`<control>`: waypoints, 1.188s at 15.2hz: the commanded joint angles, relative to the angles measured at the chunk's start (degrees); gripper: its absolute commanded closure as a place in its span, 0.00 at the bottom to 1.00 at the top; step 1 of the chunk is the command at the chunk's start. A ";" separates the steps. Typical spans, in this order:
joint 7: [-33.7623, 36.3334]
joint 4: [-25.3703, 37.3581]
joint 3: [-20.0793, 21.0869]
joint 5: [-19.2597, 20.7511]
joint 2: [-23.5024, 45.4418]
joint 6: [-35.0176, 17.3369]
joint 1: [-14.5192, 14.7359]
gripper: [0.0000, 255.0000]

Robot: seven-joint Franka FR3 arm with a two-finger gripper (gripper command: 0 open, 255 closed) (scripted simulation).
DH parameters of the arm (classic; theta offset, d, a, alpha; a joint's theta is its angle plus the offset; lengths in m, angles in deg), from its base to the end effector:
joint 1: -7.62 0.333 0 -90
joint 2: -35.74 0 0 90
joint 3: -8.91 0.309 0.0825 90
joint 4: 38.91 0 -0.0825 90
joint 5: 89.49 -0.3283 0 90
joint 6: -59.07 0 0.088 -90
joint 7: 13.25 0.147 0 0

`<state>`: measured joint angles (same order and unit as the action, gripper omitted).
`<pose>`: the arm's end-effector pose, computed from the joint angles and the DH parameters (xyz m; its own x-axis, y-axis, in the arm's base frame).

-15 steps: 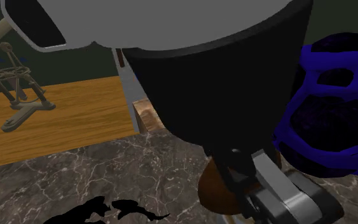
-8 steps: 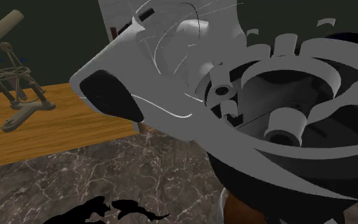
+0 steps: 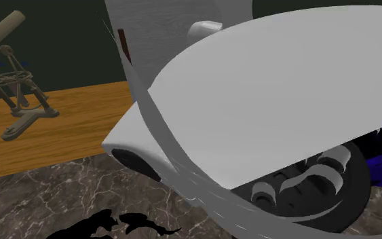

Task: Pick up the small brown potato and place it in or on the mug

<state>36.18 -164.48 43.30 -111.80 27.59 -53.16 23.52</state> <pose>0.2526 0.3719 0.4107 0.9492 -0.1459 -0.2787 -0.1717 -0.9826 -0.0703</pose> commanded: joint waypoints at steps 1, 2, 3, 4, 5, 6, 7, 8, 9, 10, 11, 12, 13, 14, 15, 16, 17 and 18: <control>-0.14 -1.00 0.23 0.05 0.62 -0.90 0.10 1.00; -0.14 -1.00 0.22 0.05 0.61 -0.89 0.11 1.00; -0.14 -1.00 0.22 0.06 0.62 -0.89 0.11 1.00; -0.13 -1.00 0.21 0.06 0.62 -0.90 0.12 1.00; -0.13 -1.00 0.21 0.06 0.62 -0.90 0.12 1.00; -0.13 -1.00 0.21 0.06 0.62 -0.90 0.12 1.00; -0.13 -1.00 0.20 0.06 0.62 -0.90 0.13 1.00; -0.18 -1.05 0.18 0.05 0.60 -0.91 0.11 0.00; -0.12 -1.02 0.23 0.11 0.75 -1.04 0.12 0.00; -0.16 -1.09 0.22 0.09 0.72 -1.07 0.12 0.00; -0.17 -1.09 0.21 0.09 0.72 -1.07 0.12 0.00; -0.18 -1.11 0.21 0.08 0.70 -1.07 0.12 0.00; -0.13 -1.00 0.20 0.06 0.62 -0.90 0.13 0.00; -0.17 0.39 -0.24 0.18 0.06 1.09 -0.14 0.00; -0.18 1.85 -0.68 0.34 -0.40 3.06 -0.41 0.00; -0.16 3.38 -1.11 0.53 -0.76 5.00 -0.68 0.00; -0.12 4.63 -1.44 0.69 -0.98 6.51 -0.88 0.00; -0.12 4.63 -1.44 0.69 -0.98 6.51 -0.88 0.00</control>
<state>36.22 -160.35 42.17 -111.11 26.99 -47.64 22.80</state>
